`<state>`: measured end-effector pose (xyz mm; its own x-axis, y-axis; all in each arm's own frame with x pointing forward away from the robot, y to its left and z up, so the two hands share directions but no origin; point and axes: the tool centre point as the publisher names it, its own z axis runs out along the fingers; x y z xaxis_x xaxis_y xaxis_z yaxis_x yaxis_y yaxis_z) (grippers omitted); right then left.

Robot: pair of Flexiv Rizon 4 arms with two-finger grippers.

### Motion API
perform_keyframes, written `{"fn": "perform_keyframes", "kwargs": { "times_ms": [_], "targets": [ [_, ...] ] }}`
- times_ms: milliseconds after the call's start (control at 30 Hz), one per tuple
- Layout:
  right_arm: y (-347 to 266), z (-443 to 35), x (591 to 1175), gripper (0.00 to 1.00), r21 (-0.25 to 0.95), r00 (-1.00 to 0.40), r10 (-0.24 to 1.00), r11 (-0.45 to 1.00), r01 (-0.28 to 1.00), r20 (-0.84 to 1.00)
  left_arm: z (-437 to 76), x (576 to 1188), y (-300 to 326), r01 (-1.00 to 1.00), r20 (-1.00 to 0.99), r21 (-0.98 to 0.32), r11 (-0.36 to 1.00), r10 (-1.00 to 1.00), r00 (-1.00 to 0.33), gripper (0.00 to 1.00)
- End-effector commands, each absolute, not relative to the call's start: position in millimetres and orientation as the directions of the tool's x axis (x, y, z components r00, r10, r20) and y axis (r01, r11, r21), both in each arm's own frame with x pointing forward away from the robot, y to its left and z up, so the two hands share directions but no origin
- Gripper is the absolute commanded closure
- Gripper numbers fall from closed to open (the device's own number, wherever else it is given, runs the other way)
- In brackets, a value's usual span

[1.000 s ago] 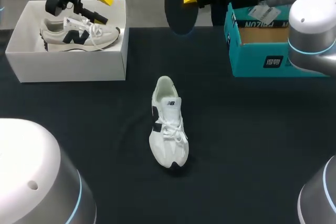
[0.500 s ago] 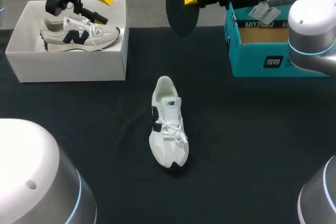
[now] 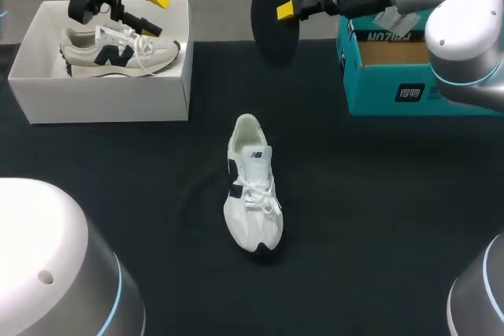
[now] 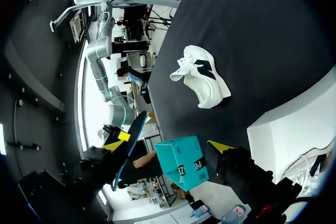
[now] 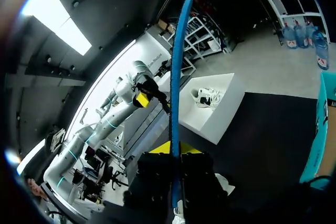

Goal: Take the shoe out of the shoebox, open the shoe tongue, remove and reinsert the insole, then place the shoe into the shoebox

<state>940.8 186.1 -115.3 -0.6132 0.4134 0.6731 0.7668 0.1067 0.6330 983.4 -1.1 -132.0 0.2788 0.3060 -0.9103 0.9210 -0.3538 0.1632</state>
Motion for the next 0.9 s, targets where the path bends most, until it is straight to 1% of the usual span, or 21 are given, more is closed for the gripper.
{"fn": "perform_keyframes", "kwargs": {
  "times_ms": [33,167,300,767,800,867,900],
  "targets": [
    [198,-140,952,1.0,0.631,-0.614,0.382,0.095,0.77,0.691,-132,984,-1,0.92,-0.909,0.163,-0.357,0.307,0.28,0.0],
    [205,-158,952,1.0,0.611,-0.603,0.39,0.119,0.782,0.696,-132,984,-1,0.92,-0.909,0.163,-0.357,0.307,0.28,0.0],
    [209,-172,947,1.0,0.595,-0.586,0.376,0.107,0.797,0.718,-132,984,-1,0.92,-0.909,0.163,-0.357,0.307,0.28,0.0],
    [209,-172,947,1.0,0.595,-0.586,0.376,0.107,0.797,0.718,-132,984,-1,0.92,-0.909,0.163,-0.357,0.307,0.28,0.0],
    [211,-178,949,1.0,0.631,-0.617,0.353,0.088,0.77,0.703,-132,984,-1,0.92,-0.909,0.163,-0.357,0.307,0.28,0.0],
    [215,-189,952,1.0,0.65,-0.628,0.386,0.089,0.755,0.676,-132,984,-1,0.92,-0.909,0.163,-0.357,0.307,0.28,0.0],
    [217,-193,952,1.0,0.679,-0.649,0.375,0.068,0.731,0.662,-132,984,-1,0.92,-0.909,0.163,-0.357,0.307,0.28,0.0]
  ]
}}
